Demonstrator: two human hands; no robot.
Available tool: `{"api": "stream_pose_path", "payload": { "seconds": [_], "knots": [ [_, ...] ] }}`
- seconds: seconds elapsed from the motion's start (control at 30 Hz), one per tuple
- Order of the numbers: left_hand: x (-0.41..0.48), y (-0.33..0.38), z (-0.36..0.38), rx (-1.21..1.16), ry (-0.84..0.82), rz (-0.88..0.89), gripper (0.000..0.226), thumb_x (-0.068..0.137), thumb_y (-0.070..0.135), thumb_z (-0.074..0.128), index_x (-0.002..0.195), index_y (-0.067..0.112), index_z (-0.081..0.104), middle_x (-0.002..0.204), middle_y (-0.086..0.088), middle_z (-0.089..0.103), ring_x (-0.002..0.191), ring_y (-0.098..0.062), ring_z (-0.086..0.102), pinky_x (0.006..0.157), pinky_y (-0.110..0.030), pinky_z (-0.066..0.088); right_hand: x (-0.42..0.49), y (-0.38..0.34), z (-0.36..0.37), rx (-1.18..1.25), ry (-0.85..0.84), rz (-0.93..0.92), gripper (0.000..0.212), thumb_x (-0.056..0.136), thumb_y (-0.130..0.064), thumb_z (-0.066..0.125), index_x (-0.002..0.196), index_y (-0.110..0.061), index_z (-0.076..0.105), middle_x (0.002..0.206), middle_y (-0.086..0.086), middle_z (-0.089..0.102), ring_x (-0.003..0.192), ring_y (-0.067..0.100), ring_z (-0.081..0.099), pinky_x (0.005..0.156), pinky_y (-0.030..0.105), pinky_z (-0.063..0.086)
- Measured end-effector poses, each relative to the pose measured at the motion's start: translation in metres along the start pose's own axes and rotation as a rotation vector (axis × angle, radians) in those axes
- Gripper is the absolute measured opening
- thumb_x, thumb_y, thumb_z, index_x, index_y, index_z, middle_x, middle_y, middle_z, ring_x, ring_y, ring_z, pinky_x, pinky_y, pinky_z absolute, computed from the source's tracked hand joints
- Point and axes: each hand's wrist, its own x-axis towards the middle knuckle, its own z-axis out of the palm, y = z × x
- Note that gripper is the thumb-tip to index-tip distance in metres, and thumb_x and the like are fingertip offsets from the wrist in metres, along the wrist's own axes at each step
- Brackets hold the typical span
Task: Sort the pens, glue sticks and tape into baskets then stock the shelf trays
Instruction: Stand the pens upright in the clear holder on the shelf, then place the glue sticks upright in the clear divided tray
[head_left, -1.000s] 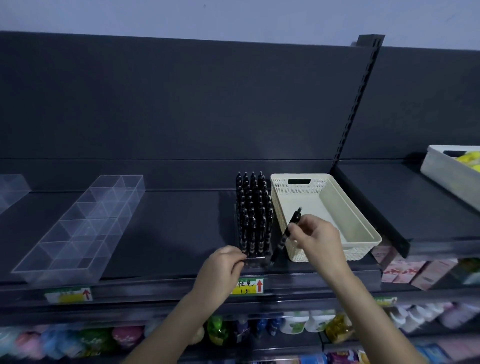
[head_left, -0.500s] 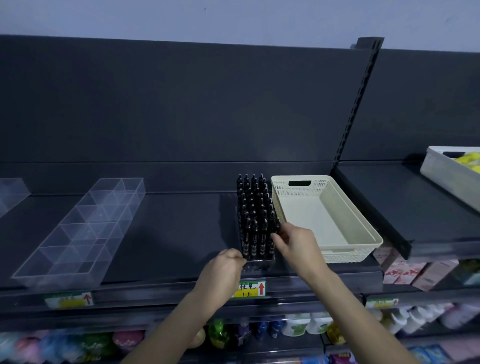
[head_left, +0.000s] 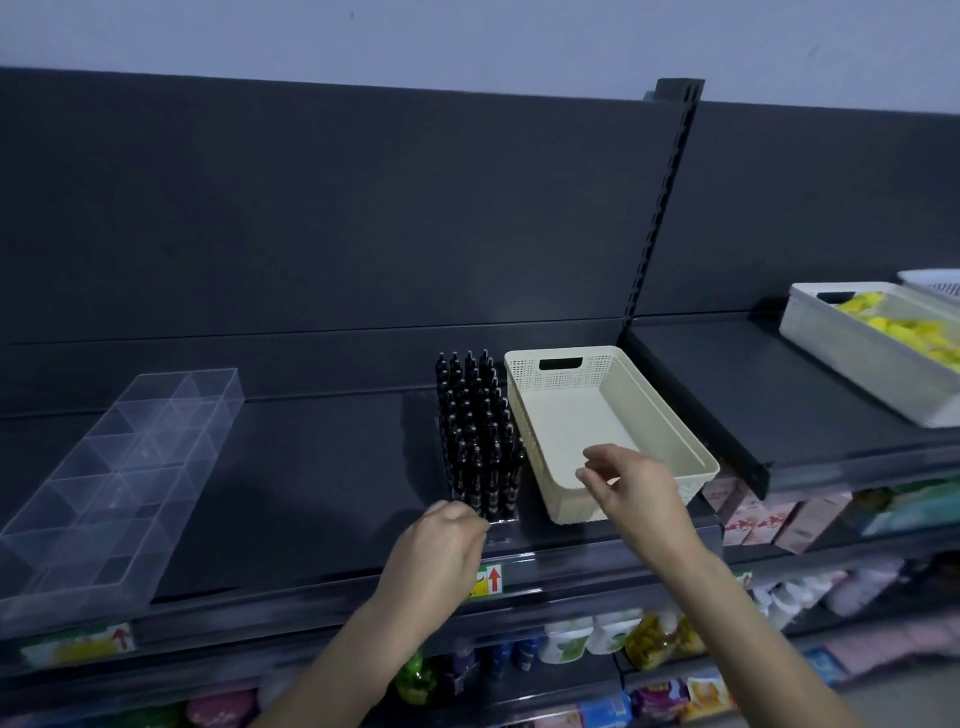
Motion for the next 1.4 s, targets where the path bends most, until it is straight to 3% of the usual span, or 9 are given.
{"api": "stream_pose_path", "payload": {
  "seconds": [0.17,0.4,0.53,0.63,0.77,0.97,1.13,1.27,1.4],
  "knots": [
    [0.016,0.047,0.010,-0.065,0.086,0.156,0.015,0.074,0.012,0.062,0.082,0.015,0.075,0.075,0.009,0.069,0.071,-0.003,0.064,0.066,-0.004,0.045,0.006,0.055,-0.026,-0.212,-0.120,-0.002,0.037,0.091,-0.022,0.054,0.127,-0.011,0.054,0.128,0.006,0.058,0.116,0.023,0.055,0.093,0.034,0.046],
    [0.089,0.094,0.059,0.258,-0.201,-0.016,0.023,0.079,0.008,0.061,0.102,0.010,0.062,0.099,-0.003,0.065,0.095,-0.019,0.060,0.088,-0.028,0.051,0.033,0.101,-0.041,-0.477,-0.369,-0.174,0.025,0.092,-0.016,0.041,0.108,-0.011,0.060,0.112,0.012,0.064,0.104,0.031,0.059,0.080,0.032,0.047],
    [0.096,0.105,0.051,0.442,-0.276,-0.064,0.048,0.022,0.007,0.085,0.047,0.018,0.046,0.038,0.002,0.047,0.033,-0.014,0.046,0.035,-0.015,0.032,0.041,0.096,-0.058,-0.435,-0.401,-0.295,0.021,0.092,-0.009,0.041,0.100,-0.009,0.061,0.100,0.016,0.063,0.093,0.034,0.059,0.066,0.031,0.037],
    [0.099,0.122,0.023,0.531,-0.044,-0.082,0.055,0.015,0.005,0.086,0.042,0.018,0.040,0.031,0.002,0.037,0.026,-0.015,0.038,0.032,-0.017,0.017,0.046,0.085,-0.089,-0.334,-0.331,-0.390,0.015,0.091,-0.010,0.041,0.083,-0.009,0.053,0.079,0.012,0.052,0.077,0.031,0.050,0.062,0.033,0.033],
    [0.134,0.172,-0.018,0.625,0.060,-0.025,0.064,0.040,0.008,0.083,0.055,0.023,0.023,0.039,0.005,0.036,0.038,-0.015,0.039,0.042,-0.015,0.004,0.063,0.090,-0.134,-0.249,-0.110,-0.458,0.014,0.088,-0.010,0.044,0.079,-0.005,0.053,0.081,0.013,0.063,0.079,0.034,0.054,0.064,0.036,0.037],
    [0.192,0.217,0.027,0.465,0.083,0.096,0.038,0.071,0.005,0.069,0.066,0.021,0.034,0.058,0.003,0.050,0.056,-0.018,0.043,0.054,-0.020,0.020,0.080,0.157,-0.176,-0.296,0.080,-0.333,0.010,0.072,-0.011,0.060,0.073,-0.015,0.069,0.066,0.004,0.068,0.066,0.029,0.064,0.066,0.033,0.048],
    [0.223,0.246,0.073,0.375,-0.120,0.141,0.019,0.087,0.000,0.043,0.085,0.019,0.041,0.098,-0.007,0.063,0.092,-0.028,0.056,0.067,-0.026,0.024,0.070,0.209,-0.210,-0.243,0.170,-0.054,0.040,0.080,-0.011,0.068,0.120,-0.007,0.061,0.119,0.008,0.063,0.111,0.029,0.056,0.093,0.030,0.041],
    [0.236,0.259,0.091,0.297,-0.200,0.124,0.008,0.092,0.009,0.043,0.094,0.016,0.046,0.105,-0.006,0.065,0.098,-0.026,0.058,0.070,-0.028,0.035,0.054,0.240,-0.236,-0.281,0.193,0.073,0.039,0.085,-0.013,0.061,0.124,-0.007,0.056,0.124,0.008,0.059,0.119,0.028,0.049,0.094,0.031,0.038],
    [0.248,0.277,0.094,0.230,-0.176,0.184,0.046,0.096,0.041,0.041,0.138,0.024,0.036,0.129,0.003,0.054,0.121,-0.017,0.047,0.104,-0.027,0.030,0.046,0.271,-0.261,-0.335,0.211,0.148,0.042,0.093,-0.020,0.052,0.133,-0.013,0.047,0.136,0.002,0.051,0.130,0.021,0.040,0.099,0.027,0.033]
  ]
}}
